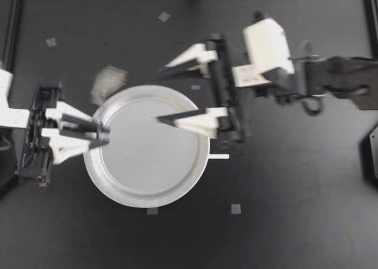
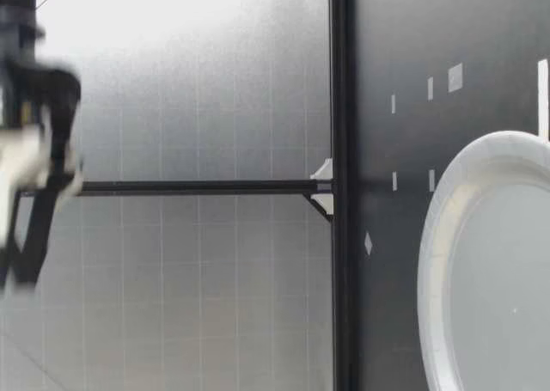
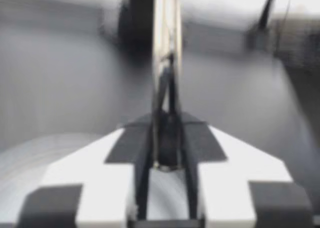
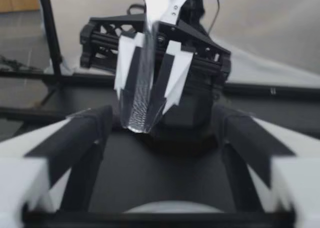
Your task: Pick up the fork and place it on the plate.
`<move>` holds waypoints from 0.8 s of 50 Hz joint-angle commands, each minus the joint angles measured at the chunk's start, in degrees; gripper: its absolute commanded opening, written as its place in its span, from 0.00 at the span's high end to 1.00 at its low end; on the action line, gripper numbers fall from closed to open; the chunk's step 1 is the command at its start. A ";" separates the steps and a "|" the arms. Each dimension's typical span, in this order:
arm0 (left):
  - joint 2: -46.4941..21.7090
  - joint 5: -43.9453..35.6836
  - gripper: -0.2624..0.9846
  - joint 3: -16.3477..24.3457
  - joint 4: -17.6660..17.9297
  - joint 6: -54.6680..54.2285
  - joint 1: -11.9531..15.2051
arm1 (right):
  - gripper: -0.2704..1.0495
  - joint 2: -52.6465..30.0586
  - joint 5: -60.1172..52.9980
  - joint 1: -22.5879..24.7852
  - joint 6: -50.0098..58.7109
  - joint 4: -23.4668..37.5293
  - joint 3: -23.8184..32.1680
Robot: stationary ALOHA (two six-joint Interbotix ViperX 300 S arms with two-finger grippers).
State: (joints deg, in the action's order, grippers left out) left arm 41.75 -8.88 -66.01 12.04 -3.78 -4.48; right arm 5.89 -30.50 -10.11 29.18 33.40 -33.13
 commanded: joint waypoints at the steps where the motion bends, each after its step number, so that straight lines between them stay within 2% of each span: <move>1: 0.26 18.81 0.80 2.55 5.27 -2.20 -0.09 | 0.20 4.13 0.44 -0.26 0.09 -1.76 -2.99; 9: -2.81 26.10 0.80 -0.79 9.49 -9.14 0.00 | 0.20 5.01 0.26 -0.26 0.35 -3.78 -5.71; 20: -10.99 25.58 0.80 -4.48 9.58 -15.56 -0.44 | 0.20 5.19 -0.09 -0.26 0.88 -3.96 -7.03; 32: -19.60 25.93 0.80 -2.29 9.67 -15.38 -1.32 | 0.20 5.71 -0.79 -0.26 1.58 -3.96 -8.17; 40: -21.97 26.46 0.80 -1.32 9.67 -15.56 -1.32 | 0.20 5.54 -1.67 -0.26 1.85 -3.96 -8.44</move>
State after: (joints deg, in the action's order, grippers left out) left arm 20.65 17.40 -68.99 21.62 -19.34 -5.63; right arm 10.11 -31.11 -10.11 30.94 29.62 -42.19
